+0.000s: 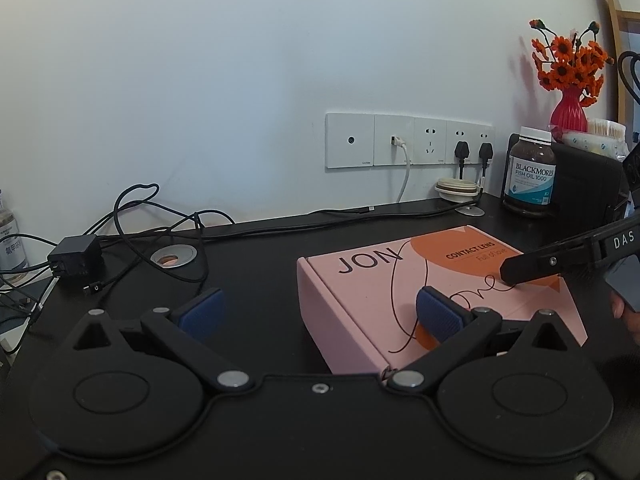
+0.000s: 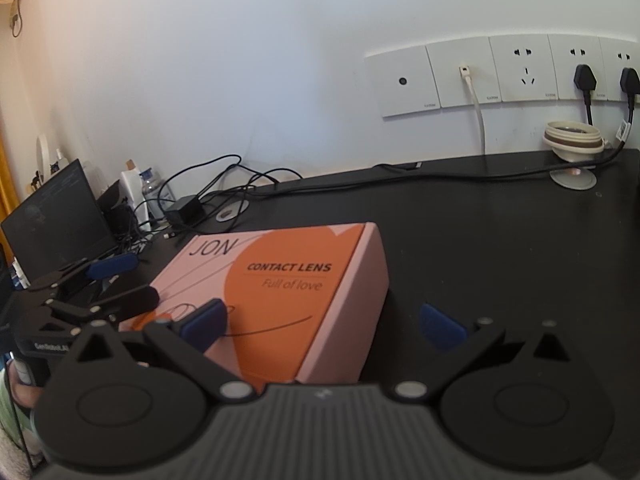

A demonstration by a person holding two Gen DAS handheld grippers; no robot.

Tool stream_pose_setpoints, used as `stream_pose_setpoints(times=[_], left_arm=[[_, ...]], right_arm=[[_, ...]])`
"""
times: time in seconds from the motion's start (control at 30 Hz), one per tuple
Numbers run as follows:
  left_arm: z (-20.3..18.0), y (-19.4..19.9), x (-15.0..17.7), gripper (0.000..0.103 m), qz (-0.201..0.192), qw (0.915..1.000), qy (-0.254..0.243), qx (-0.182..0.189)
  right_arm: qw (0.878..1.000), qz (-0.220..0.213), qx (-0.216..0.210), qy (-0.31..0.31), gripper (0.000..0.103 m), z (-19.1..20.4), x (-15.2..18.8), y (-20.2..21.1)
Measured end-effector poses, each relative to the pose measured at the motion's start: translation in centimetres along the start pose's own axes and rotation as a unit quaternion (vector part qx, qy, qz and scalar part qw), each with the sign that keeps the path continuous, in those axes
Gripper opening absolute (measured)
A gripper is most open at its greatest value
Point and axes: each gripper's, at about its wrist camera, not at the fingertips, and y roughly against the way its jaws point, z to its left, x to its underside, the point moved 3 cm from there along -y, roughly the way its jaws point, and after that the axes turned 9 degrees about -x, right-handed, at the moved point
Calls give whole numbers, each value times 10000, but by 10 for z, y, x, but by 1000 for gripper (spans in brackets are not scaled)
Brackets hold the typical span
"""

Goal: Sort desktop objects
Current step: 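Press the closed pink box lid flat with the right tool, then lift the right tool away from the closed pink box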

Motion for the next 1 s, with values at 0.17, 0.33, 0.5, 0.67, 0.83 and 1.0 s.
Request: stream_pose_setpoints(times=[0.17,0.33,0.5,0.67,0.83,1.0], left_arm=[[-2,3,0,103,-45,9999,-86,66],[-7,17,2,103,-161,9992,-272,227],[-4,50,10,103,-470,9973,-456,330],[9,73,10,103,-577,9959,-74,698],[10,77,13,103,-474,9946,6,921],[3,74,17,103,-485,9952,-221,819]], right_arm=[[10000,-1,-19,69,102,0,-1,0],[9992,-84,-205,345,102,7,-3,6],[9936,-534,-127,987,102,23,-4,29],[9857,-506,127,1600,102,44,12,61],[9681,-217,660,2409,102,65,37,75],[9583,71,982,2683,102,74,60,70]])
